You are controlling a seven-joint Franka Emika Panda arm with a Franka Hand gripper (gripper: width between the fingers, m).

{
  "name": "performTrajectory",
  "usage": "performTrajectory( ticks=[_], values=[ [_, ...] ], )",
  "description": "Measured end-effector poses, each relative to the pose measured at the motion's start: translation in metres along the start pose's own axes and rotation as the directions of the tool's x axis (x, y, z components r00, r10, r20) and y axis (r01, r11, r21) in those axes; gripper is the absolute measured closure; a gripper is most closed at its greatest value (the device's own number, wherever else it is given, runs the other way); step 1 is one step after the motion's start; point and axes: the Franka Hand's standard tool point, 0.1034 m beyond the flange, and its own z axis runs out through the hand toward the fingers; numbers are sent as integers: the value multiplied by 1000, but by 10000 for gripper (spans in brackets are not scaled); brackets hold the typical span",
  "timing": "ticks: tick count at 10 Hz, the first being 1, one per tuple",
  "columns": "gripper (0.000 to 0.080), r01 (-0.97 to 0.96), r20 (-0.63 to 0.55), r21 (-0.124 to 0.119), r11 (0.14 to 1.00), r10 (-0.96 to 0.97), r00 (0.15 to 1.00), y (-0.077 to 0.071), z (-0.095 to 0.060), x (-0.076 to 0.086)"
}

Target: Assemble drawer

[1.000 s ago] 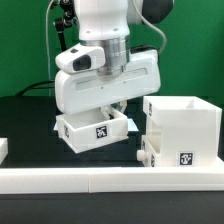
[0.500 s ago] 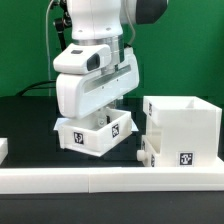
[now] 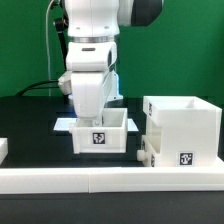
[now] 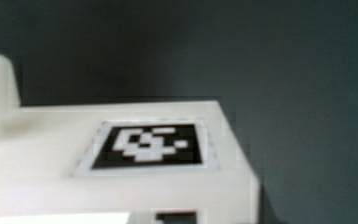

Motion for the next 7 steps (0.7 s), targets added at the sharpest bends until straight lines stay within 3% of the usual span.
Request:
performTrajectory(
  ticks=[3,4,5,7],
  values=[
    [757,2,0,3,1000,-2,1000,-1,1,0],
    [757,21,6,-8,1000,-21,1000,1,1,0],
    [757,52,19,-35,998,-52,998,7,-2,0],
    [757,60,23,-54,997,-58,998,12,-4,2]
  ],
)
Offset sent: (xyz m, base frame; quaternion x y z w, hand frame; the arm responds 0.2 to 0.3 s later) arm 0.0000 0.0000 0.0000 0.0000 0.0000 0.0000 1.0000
